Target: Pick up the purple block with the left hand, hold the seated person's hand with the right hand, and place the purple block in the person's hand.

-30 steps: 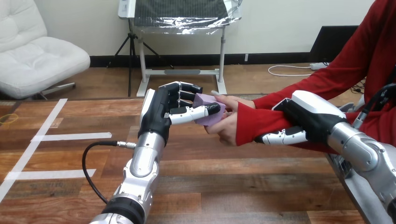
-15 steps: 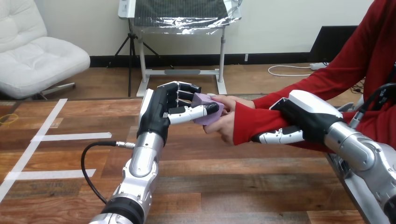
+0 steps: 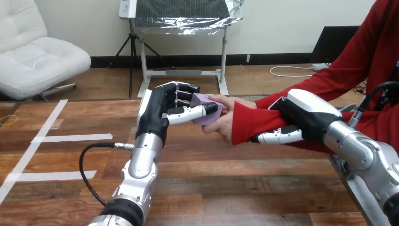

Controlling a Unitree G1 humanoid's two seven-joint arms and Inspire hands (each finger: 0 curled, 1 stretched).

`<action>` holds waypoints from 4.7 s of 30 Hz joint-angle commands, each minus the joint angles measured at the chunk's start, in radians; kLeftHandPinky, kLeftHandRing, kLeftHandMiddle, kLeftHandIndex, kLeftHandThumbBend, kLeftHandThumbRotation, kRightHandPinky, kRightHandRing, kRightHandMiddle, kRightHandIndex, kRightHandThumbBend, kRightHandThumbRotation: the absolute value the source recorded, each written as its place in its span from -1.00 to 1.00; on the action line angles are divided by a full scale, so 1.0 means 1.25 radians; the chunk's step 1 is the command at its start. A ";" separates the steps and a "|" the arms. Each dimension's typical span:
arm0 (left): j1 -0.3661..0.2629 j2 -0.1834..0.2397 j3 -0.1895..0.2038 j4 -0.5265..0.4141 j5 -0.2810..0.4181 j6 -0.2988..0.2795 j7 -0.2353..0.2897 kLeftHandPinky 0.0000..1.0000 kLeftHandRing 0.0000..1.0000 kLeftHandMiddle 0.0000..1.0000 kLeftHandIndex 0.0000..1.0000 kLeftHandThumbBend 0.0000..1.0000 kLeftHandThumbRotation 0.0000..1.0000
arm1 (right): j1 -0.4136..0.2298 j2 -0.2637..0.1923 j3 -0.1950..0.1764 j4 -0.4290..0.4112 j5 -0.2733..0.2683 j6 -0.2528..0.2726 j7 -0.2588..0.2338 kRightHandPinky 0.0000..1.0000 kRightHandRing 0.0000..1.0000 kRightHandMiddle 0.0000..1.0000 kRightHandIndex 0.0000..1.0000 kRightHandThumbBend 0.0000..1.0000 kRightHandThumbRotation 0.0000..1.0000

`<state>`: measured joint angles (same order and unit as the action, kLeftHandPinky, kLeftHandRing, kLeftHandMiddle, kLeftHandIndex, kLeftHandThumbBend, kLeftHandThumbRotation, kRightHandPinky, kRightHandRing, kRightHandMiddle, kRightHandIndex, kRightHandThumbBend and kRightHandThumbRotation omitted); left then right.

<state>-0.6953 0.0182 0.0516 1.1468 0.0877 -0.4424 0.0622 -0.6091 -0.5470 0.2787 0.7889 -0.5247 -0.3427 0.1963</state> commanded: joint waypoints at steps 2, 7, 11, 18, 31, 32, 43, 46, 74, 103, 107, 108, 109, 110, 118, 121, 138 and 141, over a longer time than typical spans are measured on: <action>-0.059 -0.003 -0.006 0.002 0.002 -0.026 -0.005 -0.24 -0.15 -0.08 -0.11 0.37 -1.00 | -0.112 0.048 0.004 -0.071 0.012 -0.022 -0.002 -0.54 -0.45 -0.34 -0.29 0.26 0.17; -0.057 -0.005 -0.004 0.003 -0.001 -0.025 -0.006 -0.23 -0.14 -0.08 -0.11 0.37 -1.00 | -0.112 0.049 0.003 -0.067 0.011 -0.029 -0.003 -0.53 -0.44 -0.34 -0.28 0.26 0.16; -0.056 -0.005 -0.005 0.003 -0.001 -0.027 -0.006 -0.23 -0.15 -0.08 -0.11 0.36 -1.00 | -0.112 0.051 0.003 -0.066 0.011 -0.029 -0.001 -0.52 -0.43 -0.33 -0.28 0.27 0.16; -0.052 -0.005 -0.004 0.003 -0.003 -0.036 -0.010 -0.24 -0.15 -0.09 -0.11 0.36 -1.00 | -0.108 0.049 0.002 -0.067 0.010 -0.031 0.001 -0.51 -0.42 -0.32 -0.27 0.27 0.17; -0.047 -0.008 0.010 0.004 -0.026 -0.036 -0.035 -0.22 -0.13 -0.07 -0.10 0.35 -1.00 | -0.097 0.042 -0.002 -0.063 0.013 -0.042 0.000 -0.50 -0.40 -0.30 -0.24 0.27 0.17; -0.047 -0.009 0.011 0.004 -0.030 -0.036 -0.040 -0.22 -0.13 -0.06 -0.09 0.34 -1.00 | -0.097 0.042 -0.003 -0.063 0.013 -0.042 0.000 -0.49 -0.40 -0.30 -0.24 0.26 0.17; -0.040 0.006 0.008 -0.014 -0.056 0.017 -0.123 0.16 0.35 0.40 0.42 0.44 -0.36 | -0.082 0.032 -0.010 -0.073 0.030 -0.034 0.029 -0.37 -0.27 -0.17 -0.11 0.41 0.23; -0.036 0.010 0.006 -0.024 -0.058 0.023 -0.136 0.45 0.53 0.58 0.59 0.51 0.03 | -0.077 0.028 -0.011 -0.081 0.033 -0.029 0.041 -0.26 -0.15 -0.05 0.01 0.59 0.33; 0.039 0.050 0.024 -0.139 -0.090 0.010 -0.262 1.00 0.98 0.92 0.87 0.55 0.99 | -0.026 -0.017 -0.017 -0.149 0.059 -0.006 0.161 0.31 0.57 0.57 0.62 1.00 0.99; 0.181 0.073 0.014 -0.337 -0.099 0.000 -0.294 1.00 0.99 0.89 0.81 0.44 1.00 | 0.050 -0.048 -0.049 -0.246 0.161 0.095 0.297 0.54 0.78 0.78 0.79 1.00 0.89; 0.199 0.073 0.014 -0.363 -0.104 0.007 -0.293 1.00 0.97 0.88 0.79 0.40 0.99 | 0.065 -0.054 -0.054 -0.267 0.161 0.104 0.294 0.54 0.80 0.80 0.82 1.00 0.92; 0.207 0.074 0.013 -0.372 -0.105 0.008 -0.292 1.00 0.97 0.87 0.78 0.39 0.99 | 0.071 -0.055 -0.057 -0.274 0.159 0.106 0.287 0.55 0.81 0.81 0.84 1.00 0.93; 0.211 0.074 0.013 -0.378 -0.106 0.010 -0.291 1.00 0.96 0.87 0.77 0.39 0.99 | 0.075 -0.056 -0.059 -0.279 0.159 0.107 0.282 0.55 0.81 0.81 0.84 1.00 0.95; 0.215 0.074 0.013 -0.383 -0.107 0.011 -0.290 1.00 0.96 0.86 0.77 0.39 0.98 | 0.079 -0.056 -0.060 -0.283 0.158 0.109 0.279 0.55 0.81 0.81 0.85 1.00 0.96; 0.263 0.071 0.015 -0.446 -0.119 0.025 -0.293 1.00 0.95 0.84 0.75 0.40 0.97 | 0.124 -0.051 -0.081 -0.332 0.134 0.106 0.193 0.47 0.75 0.81 0.86 1.00 1.00; 0.283 0.069 0.016 -0.471 -0.128 0.029 -0.296 1.00 0.96 0.84 0.76 0.38 0.96 | 0.147 -0.040 -0.095 -0.356 0.124 0.113 0.143 0.44 0.73 0.79 0.85 1.00 1.00; 0.425 0.062 0.005 -0.665 -0.172 0.054 -0.308 0.94 0.83 0.74 0.66 0.15 0.87 | 0.321 0.066 -0.203 -0.577 0.218 0.094 -0.061 0.46 0.71 0.78 0.82 0.88 1.00; 0.446 0.066 0.001 -0.695 -0.175 0.058 -0.313 0.92 0.81 0.72 0.64 0.11 0.85 | 0.343 0.080 -0.211 -0.600 0.234 0.080 -0.081 0.48 0.73 0.79 0.82 0.85 1.00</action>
<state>-0.1709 0.1012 0.0629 0.4168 -0.1090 -0.3757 -0.3173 -0.2081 -0.5163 0.0739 0.1695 -0.2868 -0.1932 0.1627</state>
